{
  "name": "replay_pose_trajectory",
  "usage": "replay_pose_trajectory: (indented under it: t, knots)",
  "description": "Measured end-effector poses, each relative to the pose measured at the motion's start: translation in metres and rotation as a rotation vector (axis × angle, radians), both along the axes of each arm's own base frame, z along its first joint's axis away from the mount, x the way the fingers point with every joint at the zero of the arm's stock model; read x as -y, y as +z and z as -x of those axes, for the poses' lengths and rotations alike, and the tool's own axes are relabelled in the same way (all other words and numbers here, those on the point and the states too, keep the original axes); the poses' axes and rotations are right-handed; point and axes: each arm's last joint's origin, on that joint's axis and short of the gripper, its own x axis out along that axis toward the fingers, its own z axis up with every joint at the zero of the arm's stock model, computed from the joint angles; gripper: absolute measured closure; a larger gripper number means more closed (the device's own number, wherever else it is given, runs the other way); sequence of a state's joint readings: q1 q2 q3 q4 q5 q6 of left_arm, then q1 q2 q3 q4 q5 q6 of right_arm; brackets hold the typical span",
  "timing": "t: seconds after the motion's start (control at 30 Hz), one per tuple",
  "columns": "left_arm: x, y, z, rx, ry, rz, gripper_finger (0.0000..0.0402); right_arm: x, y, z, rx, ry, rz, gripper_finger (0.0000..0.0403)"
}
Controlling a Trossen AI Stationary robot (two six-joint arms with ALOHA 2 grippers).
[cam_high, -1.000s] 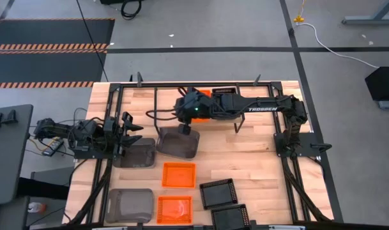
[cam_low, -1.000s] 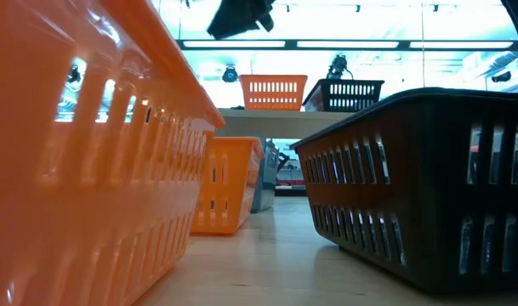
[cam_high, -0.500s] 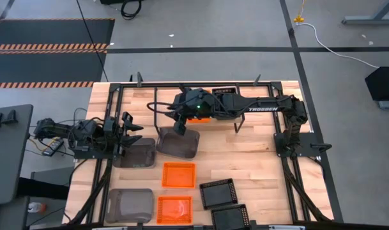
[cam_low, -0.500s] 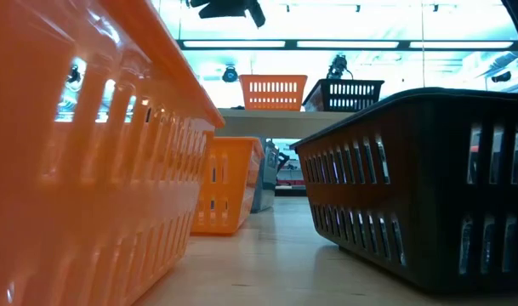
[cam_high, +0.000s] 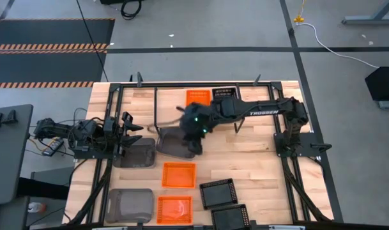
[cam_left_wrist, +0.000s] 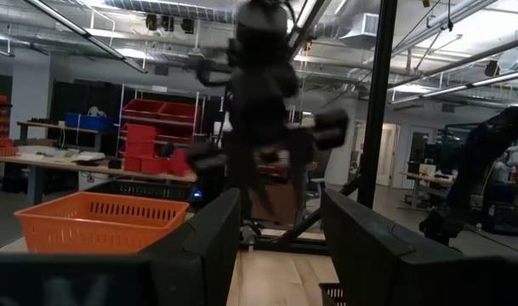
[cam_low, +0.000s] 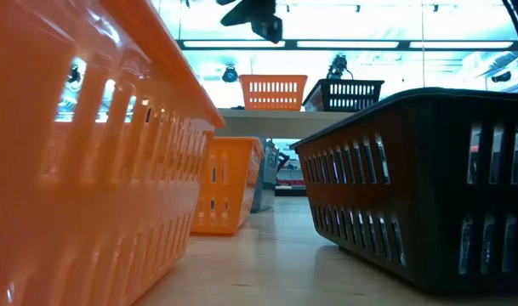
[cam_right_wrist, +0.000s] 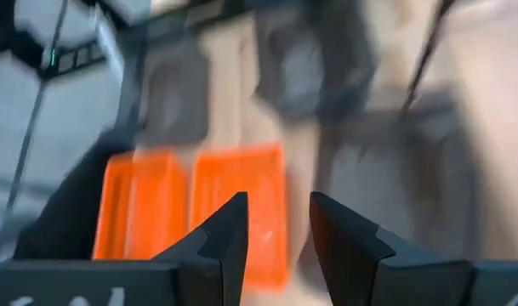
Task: Stack baskets on shelf by color
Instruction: Put the top right black transparent bin on the shelf
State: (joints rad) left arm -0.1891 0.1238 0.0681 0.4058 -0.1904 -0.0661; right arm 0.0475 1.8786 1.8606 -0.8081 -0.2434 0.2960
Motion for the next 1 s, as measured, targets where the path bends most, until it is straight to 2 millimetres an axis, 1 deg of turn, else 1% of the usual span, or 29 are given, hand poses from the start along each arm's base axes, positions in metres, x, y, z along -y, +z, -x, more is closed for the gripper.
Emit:
replay_pose_trajectory:
  t: [0.13,0.3,0.43,0.63,0.73,0.8,0.87,1.0]
  knots:
    - [0.000,0.000,0.000,0.000,0.000,0.000,0.0230,-0.029,-0.007,0.012,-0.123,0.087,0.006,0.0270]
    - [0.000,0.000,0.000,0.000,0.000,0.000,0.0230,-0.068,-0.012,0.026,-0.202,0.186,0.020,0.0270]
    - [0.000,0.000,0.000,0.000,0.000,0.000,0.0230,-0.097,-0.013,0.037,-0.229,0.251,0.044,0.0270]
    - [0.000,0.000,0.000,0.000,0.000,0.000,0.0230,-0.133,-0.014,0.051,-0.200,0.275,0.175,0.0270]
    - [0.000,0.000,0.000,0.000,0.000,0.000,0.0230,-0.146,-0.010,0.049,-0.079,0.268,0.291,0.0270]
    - [0.000,0.000,0.000,0.000,0.000,0.000,0.0230,-0.151,-0.008,0.048,-0.021,0.266,0.344,0.0270]
    - [0.000,0.000,0.000,0.000,0.000,0.000,0.0230,-0.153,-0.007,0.048,0.002,0.274,0.359,0.0270]
    - [0.000,0.000,0.000,0.000,0.000,0.000,0.0230,-0.152,-0.009,0.050,-0.033,0.265,0.360,0.0270]
